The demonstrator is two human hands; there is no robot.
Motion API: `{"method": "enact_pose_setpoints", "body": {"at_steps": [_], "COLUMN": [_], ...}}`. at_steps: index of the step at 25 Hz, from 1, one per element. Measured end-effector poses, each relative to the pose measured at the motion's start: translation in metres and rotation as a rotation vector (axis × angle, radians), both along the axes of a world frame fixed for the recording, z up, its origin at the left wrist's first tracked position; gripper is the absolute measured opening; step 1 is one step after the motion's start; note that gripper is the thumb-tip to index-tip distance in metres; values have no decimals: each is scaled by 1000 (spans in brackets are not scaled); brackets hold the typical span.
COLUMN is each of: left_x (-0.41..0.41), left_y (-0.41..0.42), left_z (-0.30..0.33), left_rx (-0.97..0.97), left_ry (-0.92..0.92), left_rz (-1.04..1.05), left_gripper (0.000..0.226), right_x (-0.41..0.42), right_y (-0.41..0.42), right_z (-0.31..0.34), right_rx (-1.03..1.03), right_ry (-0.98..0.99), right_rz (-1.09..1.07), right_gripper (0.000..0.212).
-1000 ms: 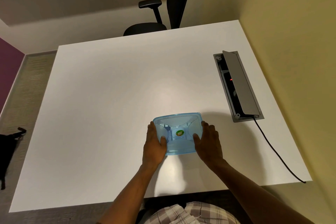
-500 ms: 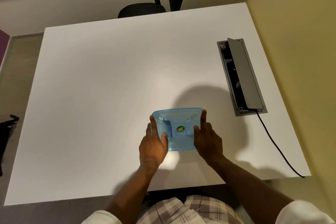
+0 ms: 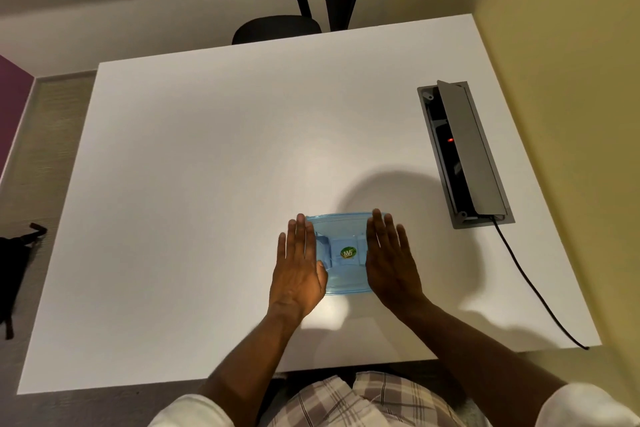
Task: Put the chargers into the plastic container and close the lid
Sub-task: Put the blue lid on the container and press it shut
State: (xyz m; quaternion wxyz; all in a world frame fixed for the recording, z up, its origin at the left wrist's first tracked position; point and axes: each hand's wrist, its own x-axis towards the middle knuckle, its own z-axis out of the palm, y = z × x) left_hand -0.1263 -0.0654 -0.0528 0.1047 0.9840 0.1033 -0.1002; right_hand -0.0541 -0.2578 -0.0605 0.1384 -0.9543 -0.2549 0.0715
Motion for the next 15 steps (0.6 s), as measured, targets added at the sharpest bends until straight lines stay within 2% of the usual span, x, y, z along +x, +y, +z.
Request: {"method": "enact_pose_setpoints", "body": {"at_steps": [2,7,15], "left_x": [2,4,2], "left_y": [4,4,5], "left_z": [-3,-11,-7], "left_rx": [-38,-102,-97], "left_ry": [-5,11,11], "left_rz": [-48,1,-43], "left_gripper": [79,83,89], "right_x": [0,-5,-6], "right_y": [4,14,12], "right_z": [-3,-9,-8], "right_rx": [33,101,46], "right_ry": [5,67,79], "right_rz": [14,-115,-98], "right_gripper": [65,72,76]}}
